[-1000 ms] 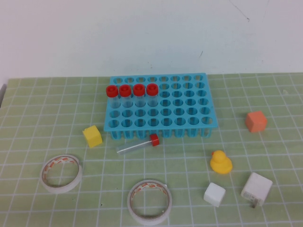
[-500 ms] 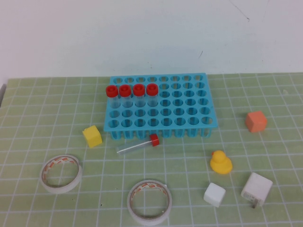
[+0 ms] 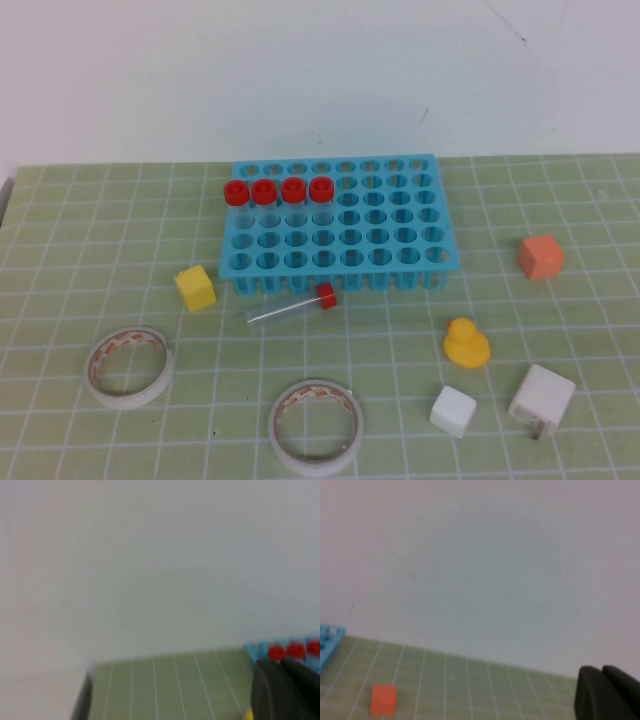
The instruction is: Place the test tubes
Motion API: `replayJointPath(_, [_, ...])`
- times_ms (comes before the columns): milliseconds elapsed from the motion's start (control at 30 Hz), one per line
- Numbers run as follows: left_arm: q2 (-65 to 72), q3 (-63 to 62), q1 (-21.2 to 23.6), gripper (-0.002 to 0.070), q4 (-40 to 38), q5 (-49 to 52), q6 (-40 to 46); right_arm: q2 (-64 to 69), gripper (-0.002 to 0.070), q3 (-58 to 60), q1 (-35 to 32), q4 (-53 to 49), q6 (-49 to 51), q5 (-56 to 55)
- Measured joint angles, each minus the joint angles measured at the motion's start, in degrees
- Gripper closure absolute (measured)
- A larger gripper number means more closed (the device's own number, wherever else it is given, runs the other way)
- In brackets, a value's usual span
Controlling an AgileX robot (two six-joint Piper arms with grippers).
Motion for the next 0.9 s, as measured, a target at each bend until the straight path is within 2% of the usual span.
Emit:
replayJointPath(33, [5.9,-3.5,0.0,0.0676,-0.8,5.1,0.0,4.3,0.0678,-2.6,0.0,0.8,-0.2,6.7])
replayJointPath(167, [17.2,-9.2,0.0,0.0676,-2.2,14.0,1.2,12.9,0.0678,-3.9,0.0,4.0,-3.8,16.2])
replayJointPath(267, [25.2,-12.4,0.0,0.0676,-3.7,18.5,2.4,19.1,0.0678,-3.9,0.0,6.9,-8.4,22.2])
replayJointPath(367, [32.4,-15.1,0.0,0.0676,-8.9,21.3,7.1,24.4,0.0678,-3.9,0.0,9.8,-11.3,26.0])
replayJointPath(433, [37.7,-16.8,0.0,0.0676,-15.0,22.3,13.1,27.1,0.0678,-3.9,0.0,11.8,-13.3,26.8])
replayJointPath(500, [43.2,-19.0,0.0,0.0676,-24.3,23.9,22.3,29.7,0.0678,-3.9,0.0,14.0,-15.5,27.0])
replayJointPath(533, [45.6,-20.3,0.0,0.0676,-27.8,25.3,27.3,30.7,0.0678,-3.9,0.0,14.9,-16.4,27.0])
replayJointPath(567, [51.8,-23.5,0.0,0.0676,-35.4,29.2,36.8,32.1,0.0678,-3.9,0.0,17.3,-18.2,27.0])
replayJointPath(633, [57.4,-26.7,-0.4,0.0676,-39.7,32.9,43.5,32.6,0.0678,-3.9,0.0,19.3,-20.4,27.0])
replayJointPath(767, [67.6,-33.9,-4.3,0.0676,-39.1,36.4,49.3,32.7,0.0678,-3.9,0.0,21.0,-22.5,26.5])
replayJointPath(900, [74.0,-40.2,-10.6,0.0676,-33.6,37.0,48.8,32.7,0.0678,-3.9,0.0,21.3,-23.9,26.4])
